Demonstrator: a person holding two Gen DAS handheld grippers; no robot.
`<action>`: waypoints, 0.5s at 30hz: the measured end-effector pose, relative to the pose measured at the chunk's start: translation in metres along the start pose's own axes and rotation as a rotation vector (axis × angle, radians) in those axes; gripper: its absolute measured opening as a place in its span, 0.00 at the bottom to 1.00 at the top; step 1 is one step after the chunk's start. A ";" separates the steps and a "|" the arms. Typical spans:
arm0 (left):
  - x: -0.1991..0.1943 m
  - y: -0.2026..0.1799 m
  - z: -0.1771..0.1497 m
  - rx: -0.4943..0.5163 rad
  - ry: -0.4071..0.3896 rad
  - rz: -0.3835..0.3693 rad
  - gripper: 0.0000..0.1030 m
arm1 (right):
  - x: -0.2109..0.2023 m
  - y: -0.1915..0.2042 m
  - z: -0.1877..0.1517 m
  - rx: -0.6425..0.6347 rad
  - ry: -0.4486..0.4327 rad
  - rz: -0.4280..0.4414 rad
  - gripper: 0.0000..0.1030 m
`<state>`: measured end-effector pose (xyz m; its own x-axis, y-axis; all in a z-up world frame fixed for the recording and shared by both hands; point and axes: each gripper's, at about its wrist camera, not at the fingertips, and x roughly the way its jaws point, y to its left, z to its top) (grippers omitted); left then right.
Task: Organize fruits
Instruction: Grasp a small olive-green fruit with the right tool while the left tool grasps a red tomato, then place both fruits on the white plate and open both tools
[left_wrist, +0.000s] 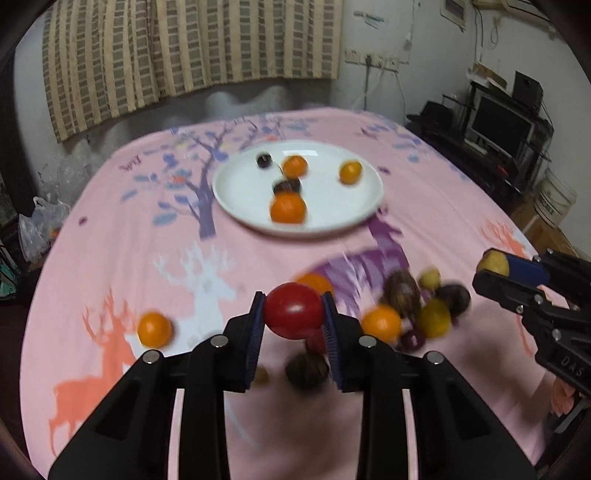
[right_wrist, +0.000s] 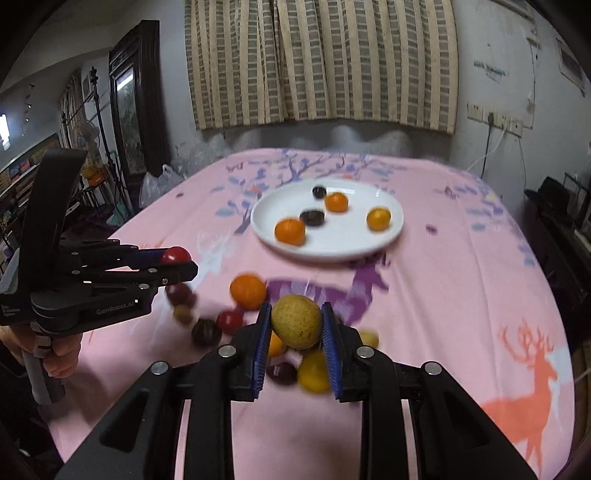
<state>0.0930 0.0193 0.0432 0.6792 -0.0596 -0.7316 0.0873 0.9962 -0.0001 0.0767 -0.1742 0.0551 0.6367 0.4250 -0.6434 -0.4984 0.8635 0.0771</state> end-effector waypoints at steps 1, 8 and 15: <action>0.006 0.004 0.011 -0.013 -0.007 0.012 0.29 | 0.005 -0.002 0.007 0.003 -0.002 -0.002 0.26; 0.064 0.026 0.064 -0.068 0.022 0.042 0.29 | 0.083 -0.023 0.056 0.026 0.069 -0.049 0.26; 0.127 0.040 0.088 -0.089 0.087 0.087 0.29 | 0.148 -0.030 0.067 0.013 0.178 -0.082 0.27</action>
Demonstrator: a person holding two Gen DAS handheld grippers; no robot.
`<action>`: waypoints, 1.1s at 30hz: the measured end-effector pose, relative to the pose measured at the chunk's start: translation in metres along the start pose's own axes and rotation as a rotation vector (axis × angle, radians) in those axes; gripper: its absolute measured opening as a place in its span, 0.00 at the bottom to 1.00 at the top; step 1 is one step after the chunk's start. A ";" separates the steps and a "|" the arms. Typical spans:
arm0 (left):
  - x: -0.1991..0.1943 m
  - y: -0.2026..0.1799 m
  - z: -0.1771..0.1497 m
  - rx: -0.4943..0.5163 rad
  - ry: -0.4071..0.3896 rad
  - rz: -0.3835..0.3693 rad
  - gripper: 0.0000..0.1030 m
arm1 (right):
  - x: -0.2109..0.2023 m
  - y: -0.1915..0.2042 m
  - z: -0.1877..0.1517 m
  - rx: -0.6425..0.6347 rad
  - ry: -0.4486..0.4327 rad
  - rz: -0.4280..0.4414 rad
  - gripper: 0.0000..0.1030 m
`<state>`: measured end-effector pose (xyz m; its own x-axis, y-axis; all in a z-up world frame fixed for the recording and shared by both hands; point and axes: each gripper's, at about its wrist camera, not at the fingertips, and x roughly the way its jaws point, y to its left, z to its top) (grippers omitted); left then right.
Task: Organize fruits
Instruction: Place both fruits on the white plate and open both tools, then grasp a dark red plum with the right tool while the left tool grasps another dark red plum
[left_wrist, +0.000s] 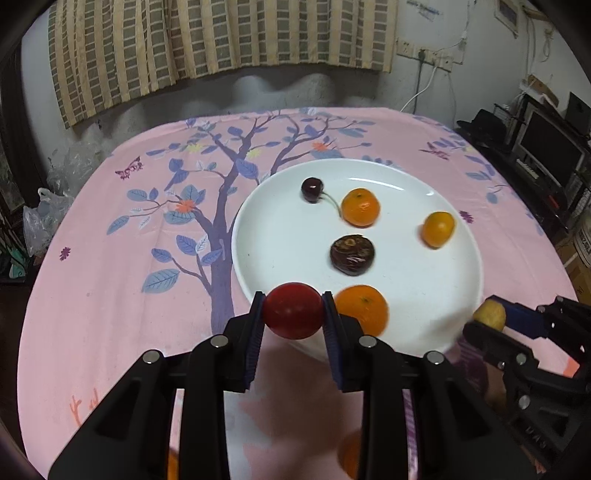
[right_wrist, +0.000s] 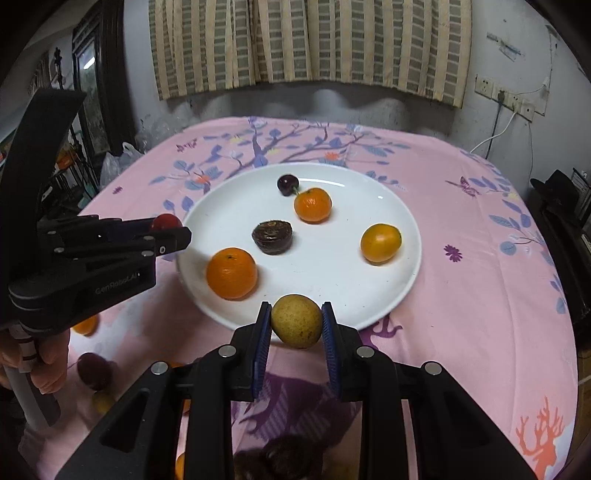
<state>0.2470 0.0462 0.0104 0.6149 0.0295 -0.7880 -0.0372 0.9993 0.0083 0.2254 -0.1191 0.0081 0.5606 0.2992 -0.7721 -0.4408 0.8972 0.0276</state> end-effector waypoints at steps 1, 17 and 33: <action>0.006 0.001 0.001 -0.007 0.010 -0.003 0.29 | 0.005 0.000 0.001 0.001 0.008 -0.003 0.27; -0.041 0.025 -0.029 -0.161 0.009 -0.041 0.88 | -0.038 -0.018 -0.032 0.128 -0.006 0.042 0.54; -0.104 0.031 -0.153 -0.100 0.007 -0.083 0.90 | -0.105 0.012 -0.145 0.112 0.010 0.101 0.60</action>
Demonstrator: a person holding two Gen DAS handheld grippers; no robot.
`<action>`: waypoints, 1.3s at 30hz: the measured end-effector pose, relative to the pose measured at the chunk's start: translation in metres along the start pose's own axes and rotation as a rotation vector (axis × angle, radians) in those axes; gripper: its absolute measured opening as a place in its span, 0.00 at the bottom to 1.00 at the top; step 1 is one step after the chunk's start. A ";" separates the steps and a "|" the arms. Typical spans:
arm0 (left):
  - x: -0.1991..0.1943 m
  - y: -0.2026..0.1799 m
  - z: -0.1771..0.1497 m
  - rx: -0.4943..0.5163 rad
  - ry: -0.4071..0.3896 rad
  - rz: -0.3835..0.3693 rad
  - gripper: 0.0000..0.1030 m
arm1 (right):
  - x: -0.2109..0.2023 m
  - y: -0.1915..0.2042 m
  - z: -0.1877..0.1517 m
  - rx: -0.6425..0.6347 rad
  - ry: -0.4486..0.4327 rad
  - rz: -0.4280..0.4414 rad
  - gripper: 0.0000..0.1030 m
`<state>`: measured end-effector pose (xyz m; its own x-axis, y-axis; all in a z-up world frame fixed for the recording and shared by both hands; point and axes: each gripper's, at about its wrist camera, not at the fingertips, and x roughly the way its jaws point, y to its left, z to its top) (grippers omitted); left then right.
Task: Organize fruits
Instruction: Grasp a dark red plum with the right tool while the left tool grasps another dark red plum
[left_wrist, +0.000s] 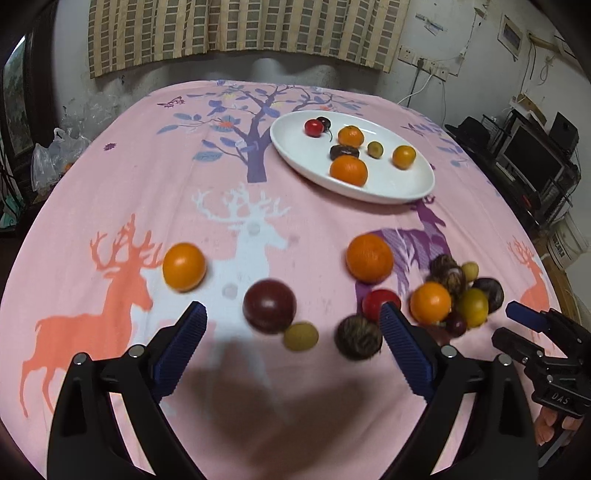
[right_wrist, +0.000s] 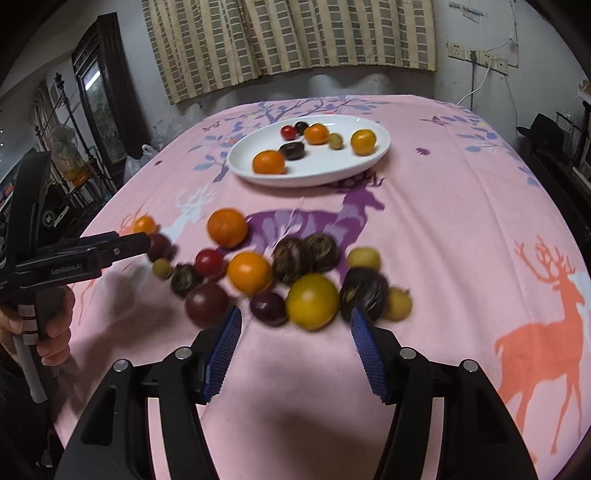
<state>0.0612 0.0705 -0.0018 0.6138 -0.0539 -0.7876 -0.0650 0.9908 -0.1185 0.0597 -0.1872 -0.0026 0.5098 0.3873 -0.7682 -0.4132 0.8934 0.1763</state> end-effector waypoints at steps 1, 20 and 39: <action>-0.002 0.000 -0.004 0.006 -0.005 0.006 0.90 | -0.001 0.005 -0.006 -0.006 0.007 0.013 0.60; 0.007 0.030 -0.032 0.001 0.000 0.020 0.90 | 0.060 0.082 -0.001 -0.121 0.104 -0.035 0.54; 0.038 0.017 0.005 -0.051 0.114 0.015 0.77 | 0.046 0.065 -0.008 -0.098 0.063 0.097 0.37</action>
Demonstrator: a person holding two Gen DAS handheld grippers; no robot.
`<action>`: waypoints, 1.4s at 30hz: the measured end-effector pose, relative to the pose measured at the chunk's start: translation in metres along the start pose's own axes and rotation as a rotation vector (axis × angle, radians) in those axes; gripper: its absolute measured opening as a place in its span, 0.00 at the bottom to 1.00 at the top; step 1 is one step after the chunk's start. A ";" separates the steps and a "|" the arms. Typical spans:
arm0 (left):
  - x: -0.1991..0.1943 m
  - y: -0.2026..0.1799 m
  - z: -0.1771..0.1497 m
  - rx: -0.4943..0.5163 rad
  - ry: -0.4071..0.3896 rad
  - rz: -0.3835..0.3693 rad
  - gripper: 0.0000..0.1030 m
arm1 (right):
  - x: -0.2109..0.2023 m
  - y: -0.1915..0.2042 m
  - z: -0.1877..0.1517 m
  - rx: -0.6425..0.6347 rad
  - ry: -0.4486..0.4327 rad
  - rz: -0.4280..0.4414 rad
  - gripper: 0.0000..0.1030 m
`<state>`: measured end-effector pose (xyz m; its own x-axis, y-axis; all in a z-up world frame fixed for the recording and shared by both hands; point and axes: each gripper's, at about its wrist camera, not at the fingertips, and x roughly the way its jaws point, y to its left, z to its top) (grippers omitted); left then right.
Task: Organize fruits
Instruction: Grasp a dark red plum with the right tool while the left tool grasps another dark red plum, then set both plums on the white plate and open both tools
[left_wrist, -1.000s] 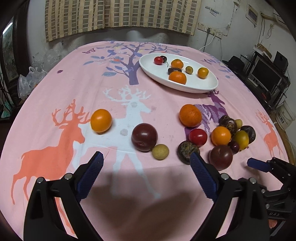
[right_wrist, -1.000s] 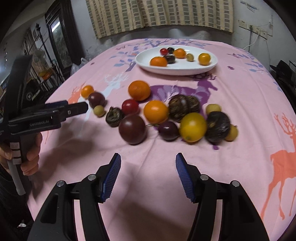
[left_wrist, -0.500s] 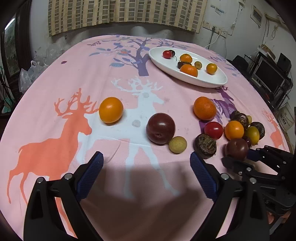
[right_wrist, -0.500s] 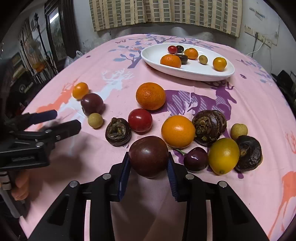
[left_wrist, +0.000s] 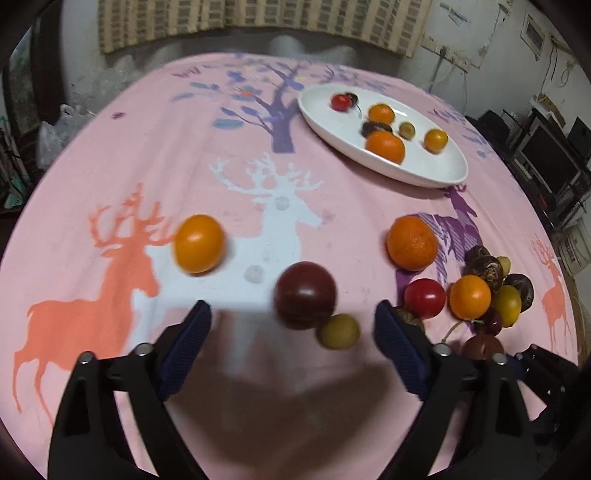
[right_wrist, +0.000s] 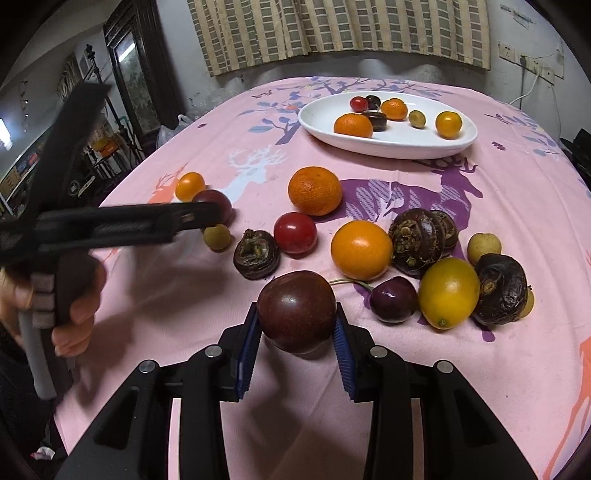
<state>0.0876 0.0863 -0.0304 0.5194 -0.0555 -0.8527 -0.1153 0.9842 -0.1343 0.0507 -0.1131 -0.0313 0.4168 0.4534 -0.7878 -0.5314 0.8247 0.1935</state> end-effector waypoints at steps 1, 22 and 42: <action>0.006 -0.002 0.003 0.001 0.025 -0.008 0.66 | 0.000 0.000 0.000 -0.002 0.001 -0.001 0.37; -0.031 -0.042 0.075 0.084 -0.132 -0.014 0.36 | -0.059 -0.032 0.076 -0.046 -0.242 -0.090 0.37; 0.062 -0.060 0.161 0.000 -0.136 0.054 0.86 | 0.051 -0.107 0.148 0.051 -0.085 -0.192 0.52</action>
<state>0.2632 0.0511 0.0057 0.6227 0.0205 -0.7822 -0.1458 0.9852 -0.0902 0.2384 -0.1281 -0.0059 0.5688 0.3113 -0.7613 -0.3988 0.9139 0.0757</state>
